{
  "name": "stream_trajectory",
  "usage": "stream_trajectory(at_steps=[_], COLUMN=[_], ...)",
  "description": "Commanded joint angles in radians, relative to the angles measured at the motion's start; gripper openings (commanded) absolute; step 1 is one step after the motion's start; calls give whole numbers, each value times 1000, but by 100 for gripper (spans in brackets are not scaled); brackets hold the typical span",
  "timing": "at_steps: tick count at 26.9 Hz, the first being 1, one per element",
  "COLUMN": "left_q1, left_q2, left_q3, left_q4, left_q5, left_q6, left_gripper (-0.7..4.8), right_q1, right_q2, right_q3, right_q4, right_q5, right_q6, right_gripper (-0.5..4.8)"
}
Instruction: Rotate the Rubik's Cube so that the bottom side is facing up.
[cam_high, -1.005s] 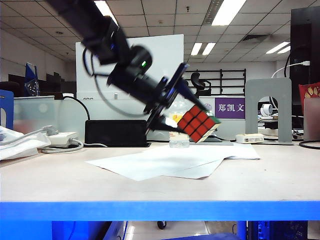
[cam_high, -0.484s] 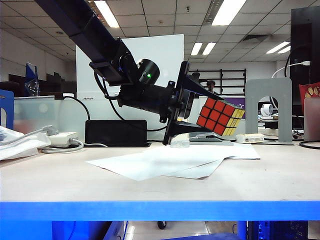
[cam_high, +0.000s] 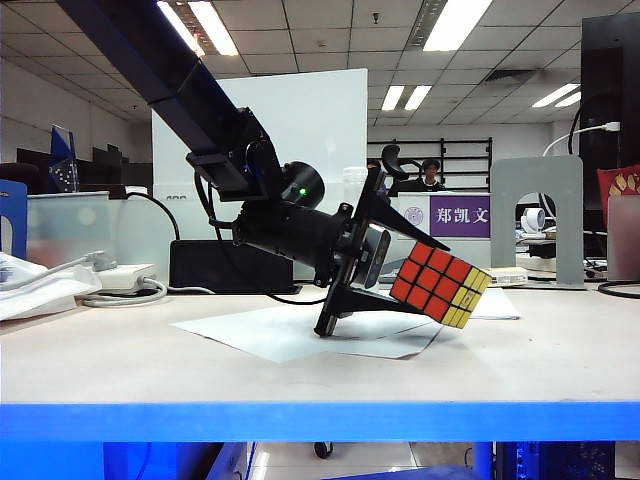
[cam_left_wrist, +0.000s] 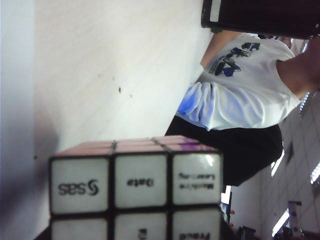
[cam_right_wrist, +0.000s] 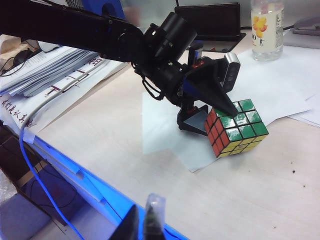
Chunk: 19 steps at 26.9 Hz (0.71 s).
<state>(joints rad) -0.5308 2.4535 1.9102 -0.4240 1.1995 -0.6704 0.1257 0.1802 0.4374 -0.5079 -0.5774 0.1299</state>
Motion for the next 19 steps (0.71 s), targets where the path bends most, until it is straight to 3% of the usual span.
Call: stream_trajectory(at_steps=[1, 5, 10, 19], left_q1=[3, 5, 8, 26], left_q2=[-1, -1, -1, -6], left_q3=[0, 0, 0, 11], left_q4=[-8, -9, -19, -48], left_q5=[-17, -18, -37, -93], left_q6=[8, 7, 0, -7], left_gripper=[48, 69, 242, 261], right_q1=[0, 0, 0, 0], right_q2=[0, 0, 0, 0], right_q3=[5, 5, 5, 5], right_q4=[11, 11, 11, 11], right_q5=[-2, -2, -2, -2], right_q6=[-3, -3, -3, -3], right_gripper=[27, 27, 27, 27])
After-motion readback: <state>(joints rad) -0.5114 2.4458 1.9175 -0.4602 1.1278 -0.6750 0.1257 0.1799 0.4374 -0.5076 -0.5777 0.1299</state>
